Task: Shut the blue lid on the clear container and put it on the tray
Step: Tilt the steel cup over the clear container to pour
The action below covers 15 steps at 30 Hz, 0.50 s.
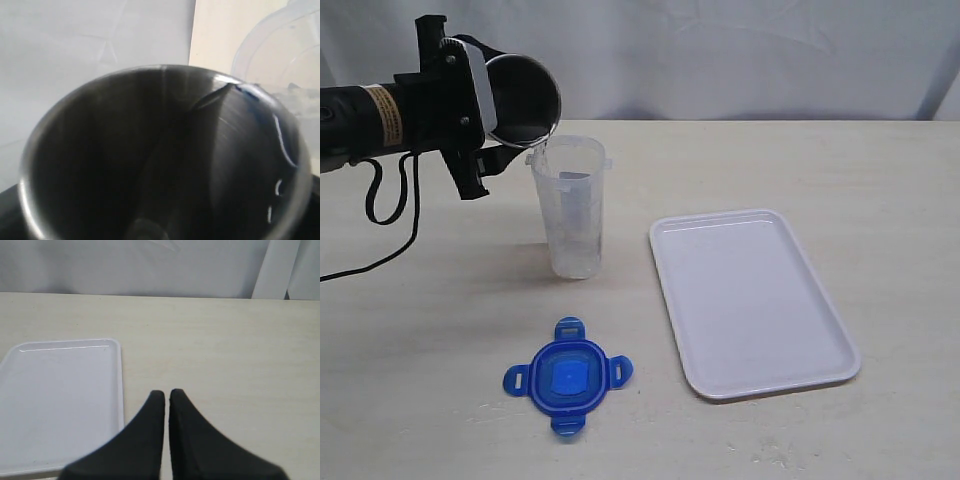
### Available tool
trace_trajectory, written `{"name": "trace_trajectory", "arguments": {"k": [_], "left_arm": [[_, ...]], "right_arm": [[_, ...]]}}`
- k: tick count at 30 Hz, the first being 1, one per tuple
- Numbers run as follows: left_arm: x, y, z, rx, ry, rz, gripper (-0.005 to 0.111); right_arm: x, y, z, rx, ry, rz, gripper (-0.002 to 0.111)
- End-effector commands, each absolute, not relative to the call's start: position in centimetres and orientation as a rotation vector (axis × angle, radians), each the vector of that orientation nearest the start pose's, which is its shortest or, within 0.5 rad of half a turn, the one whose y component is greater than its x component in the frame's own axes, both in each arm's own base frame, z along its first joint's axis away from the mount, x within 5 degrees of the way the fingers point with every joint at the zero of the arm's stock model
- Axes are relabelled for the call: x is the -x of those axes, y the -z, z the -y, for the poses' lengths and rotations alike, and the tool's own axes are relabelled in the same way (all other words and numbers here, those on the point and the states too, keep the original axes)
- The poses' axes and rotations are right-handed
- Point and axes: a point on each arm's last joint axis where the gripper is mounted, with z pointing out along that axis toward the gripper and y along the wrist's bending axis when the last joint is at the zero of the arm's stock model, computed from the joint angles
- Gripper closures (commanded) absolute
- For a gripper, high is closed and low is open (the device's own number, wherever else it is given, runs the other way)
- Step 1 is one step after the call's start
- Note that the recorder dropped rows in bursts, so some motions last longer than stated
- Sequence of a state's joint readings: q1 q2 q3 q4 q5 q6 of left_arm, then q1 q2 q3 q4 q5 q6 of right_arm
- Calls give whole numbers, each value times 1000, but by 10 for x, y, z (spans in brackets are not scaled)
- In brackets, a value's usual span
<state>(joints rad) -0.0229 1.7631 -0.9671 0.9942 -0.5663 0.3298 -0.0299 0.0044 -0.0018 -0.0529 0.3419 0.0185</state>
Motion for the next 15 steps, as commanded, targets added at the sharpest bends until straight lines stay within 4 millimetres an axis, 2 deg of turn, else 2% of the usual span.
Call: {"name": "trace_trajectory", "arguments": {"k": [1,15], "left_arm": [[-372,-228,52,-1329,-373,-1307,107],[-373,-228,51,-1325,-380,-1319,107]], "right_arm": [[-53,-182,4,-14,65,-1825,104],[-53,-182,4,-14,65,-1825,104]]}}
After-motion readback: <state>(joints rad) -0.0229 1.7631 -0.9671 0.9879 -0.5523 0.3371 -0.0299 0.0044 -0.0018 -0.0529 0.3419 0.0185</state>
